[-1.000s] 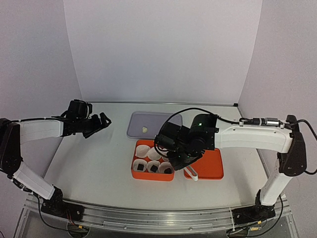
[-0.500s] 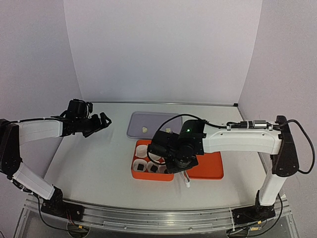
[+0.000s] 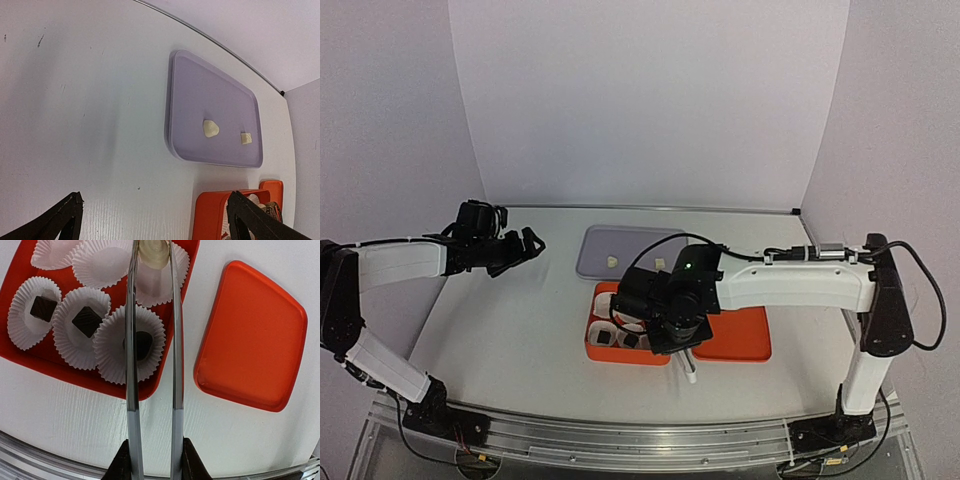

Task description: Pack the chocolate

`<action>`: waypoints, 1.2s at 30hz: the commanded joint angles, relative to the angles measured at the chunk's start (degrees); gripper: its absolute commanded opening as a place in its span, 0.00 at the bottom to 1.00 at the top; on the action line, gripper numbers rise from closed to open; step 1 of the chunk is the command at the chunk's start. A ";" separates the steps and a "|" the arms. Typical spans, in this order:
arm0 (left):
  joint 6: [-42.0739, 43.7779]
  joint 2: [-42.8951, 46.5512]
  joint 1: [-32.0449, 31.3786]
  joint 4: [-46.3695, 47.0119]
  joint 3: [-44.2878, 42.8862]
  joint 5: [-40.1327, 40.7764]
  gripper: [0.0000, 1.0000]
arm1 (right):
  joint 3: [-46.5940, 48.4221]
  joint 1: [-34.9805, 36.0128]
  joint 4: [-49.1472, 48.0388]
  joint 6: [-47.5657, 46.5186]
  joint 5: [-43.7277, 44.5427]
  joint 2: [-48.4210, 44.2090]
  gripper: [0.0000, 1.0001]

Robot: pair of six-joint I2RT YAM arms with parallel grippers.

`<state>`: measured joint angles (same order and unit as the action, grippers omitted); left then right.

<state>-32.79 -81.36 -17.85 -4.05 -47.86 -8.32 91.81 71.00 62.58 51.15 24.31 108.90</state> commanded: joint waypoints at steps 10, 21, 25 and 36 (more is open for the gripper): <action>1.41 2.00 -0.09 0.81 0.80 -0.91 1.00 | 1.84 0.19 0.54 2.26 1.13 1.53 0.01; 1.50 1.85 -0.08 0.86 0.85 -0.92 1.00 | 0.32 0.19 0.58 3.71 -0.16 0.80 0.01; 1.61 1.87 -0.09 0.80 0.90 -0.85 1.00 | -0.28 0.25 0.57 3.97 -0.58 0.46 0.01; 1.68 2.25 -0.09 0.93 1.00 -0.47 1.00 | -0.16 0.69 0.57 3.51 -0.22 0.73 0.01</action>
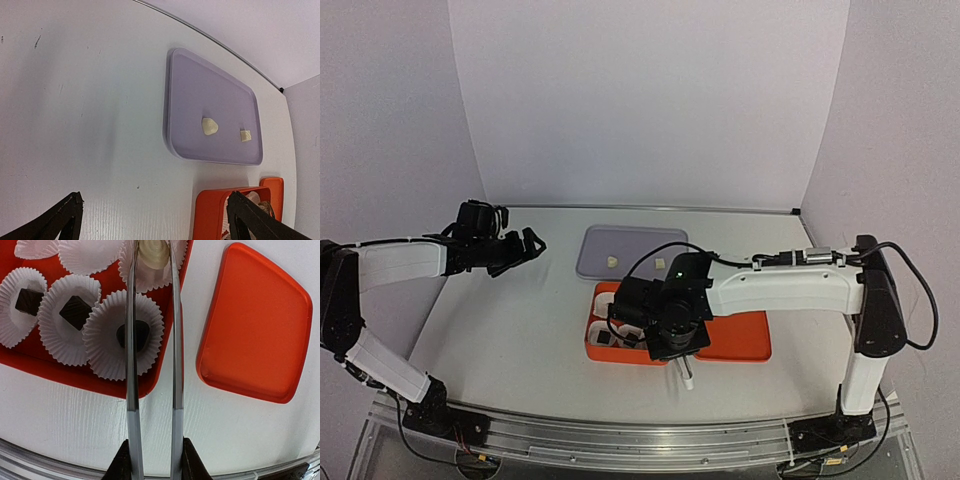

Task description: Pack the chocolate

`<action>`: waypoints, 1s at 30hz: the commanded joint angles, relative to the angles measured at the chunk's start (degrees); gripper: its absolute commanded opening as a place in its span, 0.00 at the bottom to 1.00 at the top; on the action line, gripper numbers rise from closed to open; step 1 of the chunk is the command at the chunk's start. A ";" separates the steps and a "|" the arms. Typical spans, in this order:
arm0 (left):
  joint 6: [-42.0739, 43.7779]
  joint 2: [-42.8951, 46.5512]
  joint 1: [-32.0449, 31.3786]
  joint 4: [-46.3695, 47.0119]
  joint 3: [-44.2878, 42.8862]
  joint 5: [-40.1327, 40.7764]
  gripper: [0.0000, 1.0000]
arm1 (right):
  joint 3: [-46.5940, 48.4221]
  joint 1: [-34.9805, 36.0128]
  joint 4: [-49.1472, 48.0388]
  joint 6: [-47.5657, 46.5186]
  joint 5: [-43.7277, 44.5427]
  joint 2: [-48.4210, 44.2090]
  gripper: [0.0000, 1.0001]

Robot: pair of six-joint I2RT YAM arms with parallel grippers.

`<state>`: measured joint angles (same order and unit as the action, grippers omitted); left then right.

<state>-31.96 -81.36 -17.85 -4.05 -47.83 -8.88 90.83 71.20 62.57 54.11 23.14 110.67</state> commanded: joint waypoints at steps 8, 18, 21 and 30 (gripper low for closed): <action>0.93 2.08 -0.10 0.85 0.94 0.19 1.00 | 1.87 0.44 0.60 0.12 1.34 0.25 0.03; 1.02 2.35 -0.10 0.79 0.87 0.36 1.00 | 2.32 0.46 0.61 0.13 0.96 1.61 0.06; 1.02 2.26 -0.08 0.81 0.90 0.34 1.00 | 2.50 0.44 0.58 0.19 0.87 1.91 0.07; 1.11 2.50 -0.10 0.78 0.99 0.31 1.00 | 2.38 0.44 0.61 0.65 1.57 1.93 0.15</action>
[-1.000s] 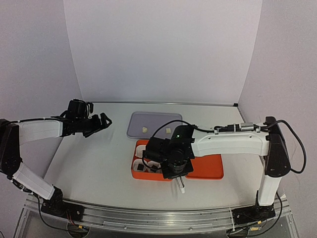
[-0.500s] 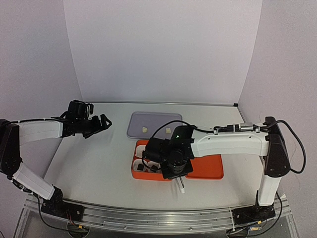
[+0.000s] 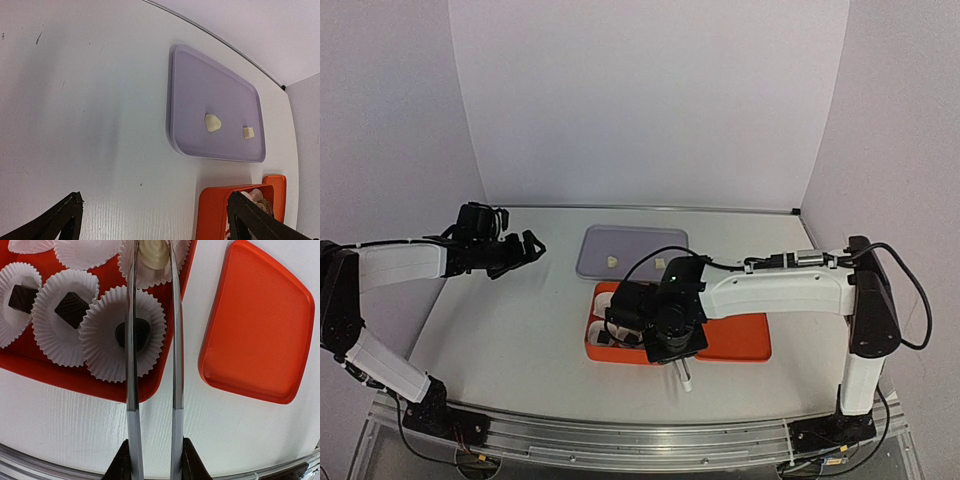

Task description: Pack the chocolate

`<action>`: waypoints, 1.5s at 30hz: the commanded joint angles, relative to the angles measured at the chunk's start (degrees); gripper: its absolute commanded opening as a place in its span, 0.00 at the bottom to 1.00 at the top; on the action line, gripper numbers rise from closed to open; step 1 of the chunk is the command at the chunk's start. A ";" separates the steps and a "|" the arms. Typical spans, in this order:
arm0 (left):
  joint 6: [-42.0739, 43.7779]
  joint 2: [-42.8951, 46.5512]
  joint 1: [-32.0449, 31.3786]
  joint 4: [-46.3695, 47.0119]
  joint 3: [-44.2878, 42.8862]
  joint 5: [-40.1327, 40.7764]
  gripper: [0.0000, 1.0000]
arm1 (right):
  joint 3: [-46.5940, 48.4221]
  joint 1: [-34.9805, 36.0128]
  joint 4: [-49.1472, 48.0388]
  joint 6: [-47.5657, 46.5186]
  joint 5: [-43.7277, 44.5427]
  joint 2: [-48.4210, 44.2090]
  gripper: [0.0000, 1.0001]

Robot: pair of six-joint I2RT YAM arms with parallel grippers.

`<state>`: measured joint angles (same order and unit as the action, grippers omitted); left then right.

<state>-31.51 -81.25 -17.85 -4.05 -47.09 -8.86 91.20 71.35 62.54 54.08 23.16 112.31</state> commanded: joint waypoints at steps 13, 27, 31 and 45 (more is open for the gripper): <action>0.92 2.76 -0.08 0.80 0.36 0.34 1.00 | 1.93 0.28 0.64 1.02 2.09 -0.23 0.29; 1.07 2.39 -0.08 0.80 0.17 -0.09 1.00 | 1.55 0.28 0.63 0.75 3.76 -2.12 0.31; 1.10 2.08 -0.08 0.80 -0.01 -0.10 1.00 | 1.86 0.41 0.63 0.05 5.22 -3.24 0.31; 1.50 1.41 -0.09 0.49 -0.69 -0.43 1.00 | 1.77 1.43 0.17 -6.32 4.17 -11.77 0.31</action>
<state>-31.31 -80.31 -17.85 -4.05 -47.05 -8.91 92.18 72.35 62.46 50.99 26.83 107.91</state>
